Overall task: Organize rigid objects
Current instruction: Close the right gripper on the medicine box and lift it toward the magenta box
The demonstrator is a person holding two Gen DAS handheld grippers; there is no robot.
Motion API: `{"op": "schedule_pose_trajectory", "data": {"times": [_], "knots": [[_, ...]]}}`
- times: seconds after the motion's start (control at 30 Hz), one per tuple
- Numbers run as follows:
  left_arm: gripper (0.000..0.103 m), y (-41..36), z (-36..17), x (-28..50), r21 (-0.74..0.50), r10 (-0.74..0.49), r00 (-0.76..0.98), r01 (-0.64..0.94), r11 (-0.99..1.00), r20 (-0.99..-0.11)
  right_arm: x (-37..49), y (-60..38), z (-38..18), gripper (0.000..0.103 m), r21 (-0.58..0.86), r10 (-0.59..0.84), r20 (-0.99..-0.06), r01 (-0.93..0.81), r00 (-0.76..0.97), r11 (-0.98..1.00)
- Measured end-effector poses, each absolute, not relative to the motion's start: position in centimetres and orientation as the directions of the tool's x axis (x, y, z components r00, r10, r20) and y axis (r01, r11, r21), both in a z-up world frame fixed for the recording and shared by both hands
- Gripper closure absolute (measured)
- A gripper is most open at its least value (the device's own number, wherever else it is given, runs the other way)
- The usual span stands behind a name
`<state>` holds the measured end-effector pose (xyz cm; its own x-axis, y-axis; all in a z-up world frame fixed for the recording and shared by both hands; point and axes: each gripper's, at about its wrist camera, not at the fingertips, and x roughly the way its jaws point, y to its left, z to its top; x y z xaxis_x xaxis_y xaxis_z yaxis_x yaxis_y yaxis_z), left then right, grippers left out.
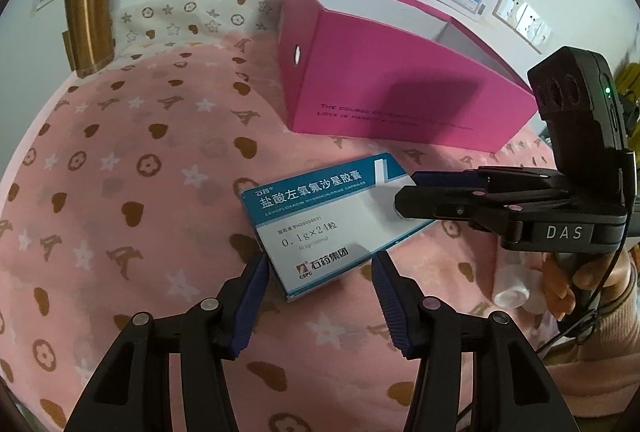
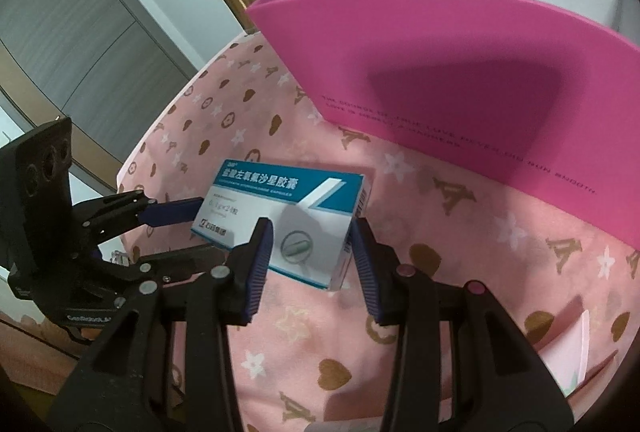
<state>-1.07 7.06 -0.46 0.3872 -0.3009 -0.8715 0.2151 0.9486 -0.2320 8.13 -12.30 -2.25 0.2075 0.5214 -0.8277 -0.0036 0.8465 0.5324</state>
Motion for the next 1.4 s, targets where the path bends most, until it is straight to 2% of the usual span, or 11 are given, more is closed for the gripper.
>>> {"op": "schedule_pose_trajectory", "data": {"times": [0.8,1.17,1.4], "knots": [[0.049,2.3,6.4,0.0,-0.188,-0.369,0.513,0.37,0.91,-0.775,5.9,-17.0,5.2,0.059,0.474,0.433,-0.801,-0.002,0.414,0.88],[0.049,0.4,10.1,2.3,-0.104,-0.363,0.587,0.426,0.899,-0.724,7.4,-19.4,8.9,0.059,0.445,0.392,-0.76,-0.024,0.519,0.895],[0.049,-0.2,10.4,5.3,-0.097,-0.36,0.586,0.431,0.897,-0.726,10.0,-21.4,8.9,0.059,0.451,0.381,-0.751,-0.004,0.539,0.893]]}}
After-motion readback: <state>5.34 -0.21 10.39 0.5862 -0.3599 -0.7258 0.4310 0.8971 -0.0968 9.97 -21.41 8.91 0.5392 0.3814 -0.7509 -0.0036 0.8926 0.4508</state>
